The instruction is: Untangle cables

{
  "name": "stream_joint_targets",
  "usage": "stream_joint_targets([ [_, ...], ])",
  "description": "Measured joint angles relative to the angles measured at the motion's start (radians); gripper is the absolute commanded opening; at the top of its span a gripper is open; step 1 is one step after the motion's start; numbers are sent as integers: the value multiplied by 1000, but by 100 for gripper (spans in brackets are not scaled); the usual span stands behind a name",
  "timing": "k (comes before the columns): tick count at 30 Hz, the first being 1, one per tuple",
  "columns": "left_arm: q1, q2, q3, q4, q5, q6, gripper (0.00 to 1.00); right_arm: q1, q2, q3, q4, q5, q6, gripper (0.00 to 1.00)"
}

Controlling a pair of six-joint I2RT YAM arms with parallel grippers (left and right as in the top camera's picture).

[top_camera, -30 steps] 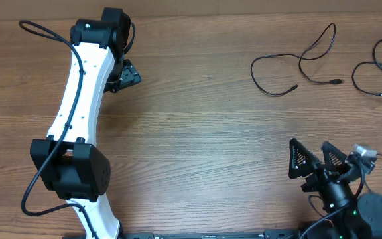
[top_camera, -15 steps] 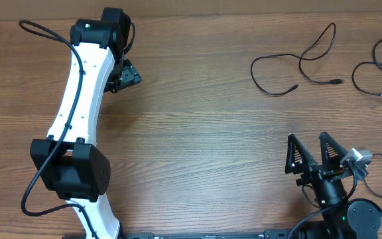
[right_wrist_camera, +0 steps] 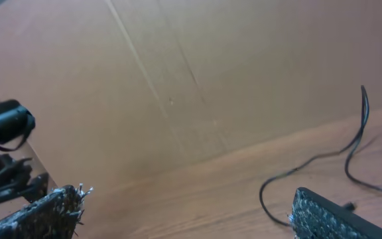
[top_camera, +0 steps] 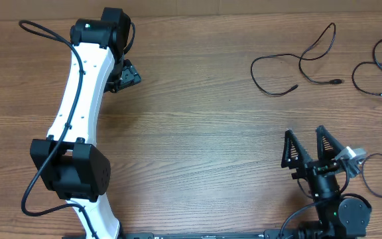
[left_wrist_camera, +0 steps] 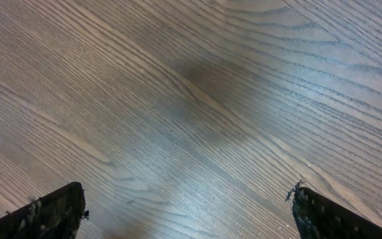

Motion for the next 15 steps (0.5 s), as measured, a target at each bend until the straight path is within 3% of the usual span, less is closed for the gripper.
stream_joint_targets([
  [15,0,0,0,0,0,0,99,0,0,-106,4,52,-5,100],
])
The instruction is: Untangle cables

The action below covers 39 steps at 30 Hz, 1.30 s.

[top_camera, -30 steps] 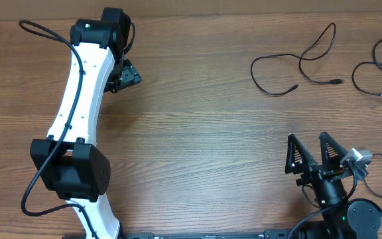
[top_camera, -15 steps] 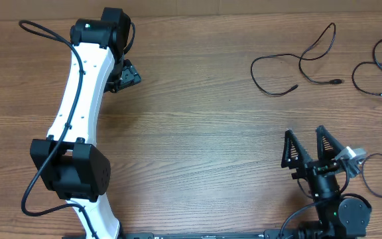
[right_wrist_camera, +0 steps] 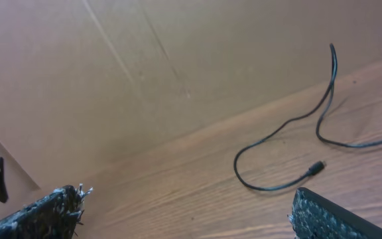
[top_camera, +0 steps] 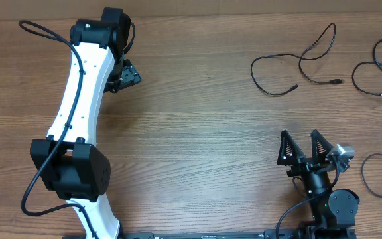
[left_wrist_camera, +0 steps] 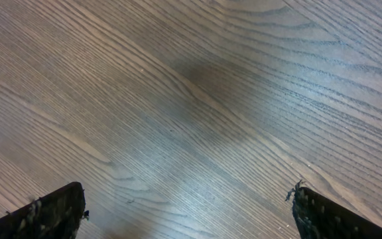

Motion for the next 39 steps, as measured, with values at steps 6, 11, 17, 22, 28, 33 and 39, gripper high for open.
stream_joint_targets([
  [6,0,0,0,0,0,0,99,0,0,-19,-29,7,-23,100],
  [11,0,0,0,0,0,0,100,0,0,-19,-28,9,-127,100],
  [17,0,0,0,0,0,0,99,0,0,-19,-29,11,-249,100],
  [22,0,0,0,0,0,0,99,0,0,-19,-30,19,-281,100],
  [28,0,0,0,0,0,0,99,0,0,-19,-38,69,-298,100],
  [33,0,0,0,0,0,0,99,0,0,-19,-38,90,-317,100],
  [39,0,0,0,0,0,0,99,0,0,-19,-38,96,-387,100],
])
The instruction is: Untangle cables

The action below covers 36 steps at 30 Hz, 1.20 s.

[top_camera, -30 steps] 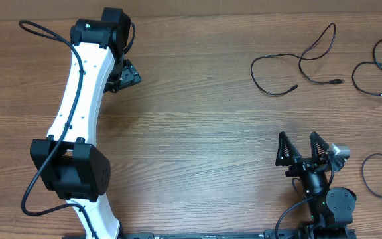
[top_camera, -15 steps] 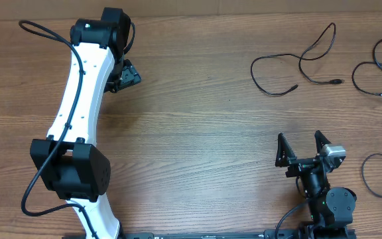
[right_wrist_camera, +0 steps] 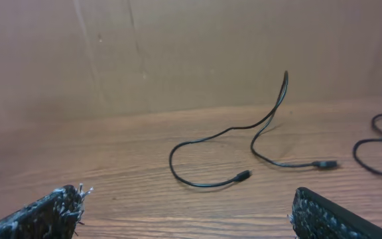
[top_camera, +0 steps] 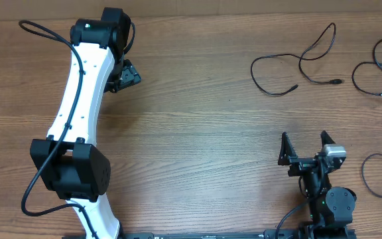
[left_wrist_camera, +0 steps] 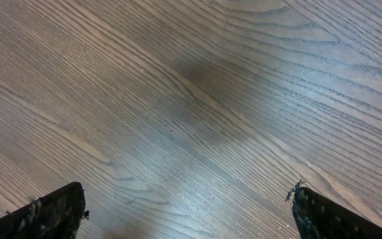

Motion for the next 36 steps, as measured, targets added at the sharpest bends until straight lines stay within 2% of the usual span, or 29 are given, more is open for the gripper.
stream_joint_targets([
  [8,0,0,0,0,0,0,99,0,0,0,0,2,-109,100],
  [32,0,0,0,3,0,0,99,0,0,0,0,1,-109,100],
  [36,0,0,-1,41,8,0,99,0,0,0,1,1,-109,100],
])
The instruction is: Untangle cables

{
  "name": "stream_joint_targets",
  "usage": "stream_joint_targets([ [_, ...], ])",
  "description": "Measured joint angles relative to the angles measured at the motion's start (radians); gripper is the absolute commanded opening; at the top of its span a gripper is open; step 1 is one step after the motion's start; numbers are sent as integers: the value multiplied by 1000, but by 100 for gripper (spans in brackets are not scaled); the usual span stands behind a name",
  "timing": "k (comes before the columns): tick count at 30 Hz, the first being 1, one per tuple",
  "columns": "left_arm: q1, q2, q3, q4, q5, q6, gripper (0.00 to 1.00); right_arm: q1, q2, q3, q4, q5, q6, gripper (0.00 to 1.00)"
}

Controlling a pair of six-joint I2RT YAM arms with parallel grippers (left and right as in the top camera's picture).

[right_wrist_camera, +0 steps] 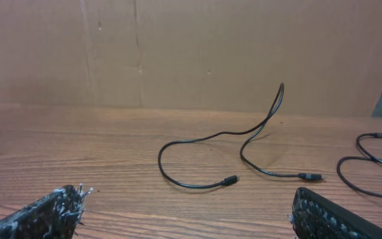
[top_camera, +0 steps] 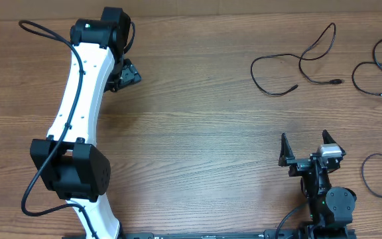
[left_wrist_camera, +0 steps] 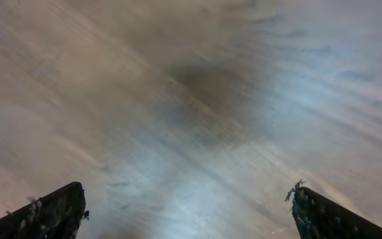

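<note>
Several loose black cables lie at the table's far right. One looped cable (top_camera: 297,60) arches up off the wood and shows ahead in the right wrist view (right_wrist_camera: 244,143). Another cable (top_camera: 370,73) lies to its right (right_wrist_camera: 370,166). A third cable (top_camera: 377,176) curls at the right edge. My right gripper (top_camera: 305,146) stands open near the front edge, facing the cables with nothing between its fingers (right_wrist_camera: 184,212). My left gripper (top_camera: 132,73) is open at the far left over bare wood (left_wrist_camera: 188,209), far from any cable.
A brown cardboard wall (right_wrist_camera: 191,46) runs along the back of the wooden table (top_camera: 204,133). A short cable end pokes in at the right edge. The left arm's white links (top_camera: 78,99) stretch along the left side.
The left wrist view has gone blurred, so the left gripper is moving, though overhead it looks in the same spot. The right wrist view sits a little lower, with the looped cable slightly further left.
At first my right gripper was open near the front right, angled toward the back wall. Then it stood a little further left and turned. By 1.2 s ago it faced the looped cable squarely, as now. The left gripper stayed open at the far left.
</note>
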Motion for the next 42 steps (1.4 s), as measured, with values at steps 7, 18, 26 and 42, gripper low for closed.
stream_joint_targets([
  [7,0,0,-3,165,55,84,100,0,0,0,0,0,0,100],
  [18,0,-199,-14,188,78,238,100,0,0,0,0,0,0,100],
  [26,0,-624,-255,337,79,292,100,0,0,0,0,0,0,100],
  [42,0,-1413,-912,524,111,311,99,0,0,0,0,0,0,100],
])
